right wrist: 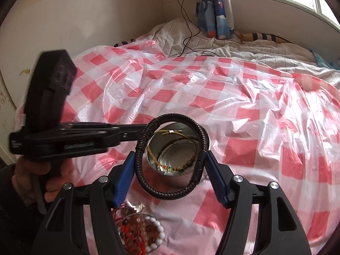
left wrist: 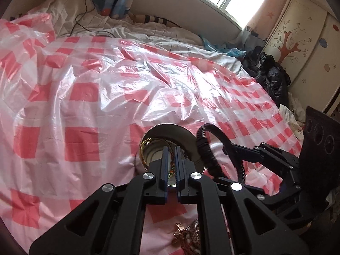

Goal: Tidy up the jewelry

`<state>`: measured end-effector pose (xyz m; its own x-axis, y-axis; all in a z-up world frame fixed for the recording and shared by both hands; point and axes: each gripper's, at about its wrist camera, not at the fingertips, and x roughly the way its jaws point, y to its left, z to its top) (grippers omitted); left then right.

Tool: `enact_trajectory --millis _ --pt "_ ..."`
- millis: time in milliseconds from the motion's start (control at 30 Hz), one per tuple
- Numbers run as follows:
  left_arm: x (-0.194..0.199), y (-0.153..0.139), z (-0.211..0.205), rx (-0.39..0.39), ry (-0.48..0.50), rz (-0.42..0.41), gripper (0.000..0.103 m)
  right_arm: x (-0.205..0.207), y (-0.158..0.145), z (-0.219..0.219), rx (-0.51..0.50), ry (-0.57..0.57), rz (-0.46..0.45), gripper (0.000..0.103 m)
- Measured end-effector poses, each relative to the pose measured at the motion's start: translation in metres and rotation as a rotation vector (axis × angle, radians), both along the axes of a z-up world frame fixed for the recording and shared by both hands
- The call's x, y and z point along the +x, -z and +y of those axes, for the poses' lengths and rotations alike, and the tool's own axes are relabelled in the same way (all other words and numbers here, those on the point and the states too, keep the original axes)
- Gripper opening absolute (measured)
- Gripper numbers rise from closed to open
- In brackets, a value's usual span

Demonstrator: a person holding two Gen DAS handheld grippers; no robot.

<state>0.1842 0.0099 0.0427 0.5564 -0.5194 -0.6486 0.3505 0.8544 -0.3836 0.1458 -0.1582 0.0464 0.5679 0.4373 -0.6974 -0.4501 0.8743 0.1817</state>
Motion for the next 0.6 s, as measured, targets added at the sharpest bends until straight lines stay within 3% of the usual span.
enact_trajectory --millis 67,133,367,500,600 --pt "-0.005 -0.007 0.012 0.009 -0.039 -0.031 0.023 0.007 0.003 0.008 -0.022 -0.014 0.001 0.064" --pt "-0.009 -0.013 0.025 0.002 -0.087 -0.043 0.028 0.011 0.007 0.016 -0.044 -0.023 -0.002 0.064" --pt "-0.009 -0.018 0.039 -0.002 -0.106 -0.034 0.03 0.024 0.024 0.026 -0.108 -0.019 0.011 0.071" --pt "-0.023 -0.023 0.034 0.003 -0.066 -0.028 0.036 0.009 0.009 0.004 -0.085 0.038 -0.02 0.077" --pt "-0.035 -0.02 0.027 0.007 -0.012 0.002 0.038 -0.017 0.003 -0.025 -0.023 0.088 0.006 0.079"
